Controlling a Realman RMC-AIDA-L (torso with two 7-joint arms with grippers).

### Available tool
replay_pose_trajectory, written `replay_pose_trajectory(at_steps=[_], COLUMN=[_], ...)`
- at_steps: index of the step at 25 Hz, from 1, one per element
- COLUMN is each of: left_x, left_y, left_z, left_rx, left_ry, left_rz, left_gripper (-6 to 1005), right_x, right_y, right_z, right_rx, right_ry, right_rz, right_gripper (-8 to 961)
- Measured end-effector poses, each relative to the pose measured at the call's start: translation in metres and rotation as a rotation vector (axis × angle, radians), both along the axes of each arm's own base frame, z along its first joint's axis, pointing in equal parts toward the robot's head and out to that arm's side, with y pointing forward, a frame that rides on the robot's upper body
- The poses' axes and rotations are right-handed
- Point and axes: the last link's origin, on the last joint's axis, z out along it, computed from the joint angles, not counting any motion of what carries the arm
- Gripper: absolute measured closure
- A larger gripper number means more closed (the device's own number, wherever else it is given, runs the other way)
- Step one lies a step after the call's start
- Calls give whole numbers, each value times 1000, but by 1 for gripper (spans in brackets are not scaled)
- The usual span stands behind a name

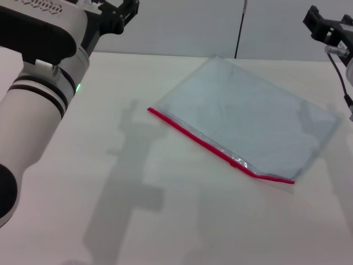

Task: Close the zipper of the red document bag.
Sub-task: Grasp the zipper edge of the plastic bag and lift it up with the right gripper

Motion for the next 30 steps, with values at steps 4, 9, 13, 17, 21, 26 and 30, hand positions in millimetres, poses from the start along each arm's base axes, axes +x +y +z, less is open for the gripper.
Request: replay_pose_trajectory(at_steps=[4,9,13,17,21,26,30], left_x=[-1,0,-2,-2,-5,-7,-11], left_y=[0,0,0,0,1,2,3], left_z=[0,0,1,3,6,8,11], left_rx=[1,4,10,15,10,7,4], left_ry=[1,18,24,16,-2,-11,-14], left_rz=[2,-1,3,8,26,50,88], left_gripper=[124,127,129,131,133,135,137], right_x=[-5,-9,-12,-15,-12,-2,2], right_y=[0,2,-1,-8,-15,-24,-32], right_z=[1,-2,-4,-3,0,4,4], right_rx=[-7,-31,-58,-67,-66,-63,-82], right_ry=[-54,-71,-107,-202,-252,-290,-333], right_rz=[28,30,70,120,126,109,104], right_gripper=[226,226,229,233,237,242,246])
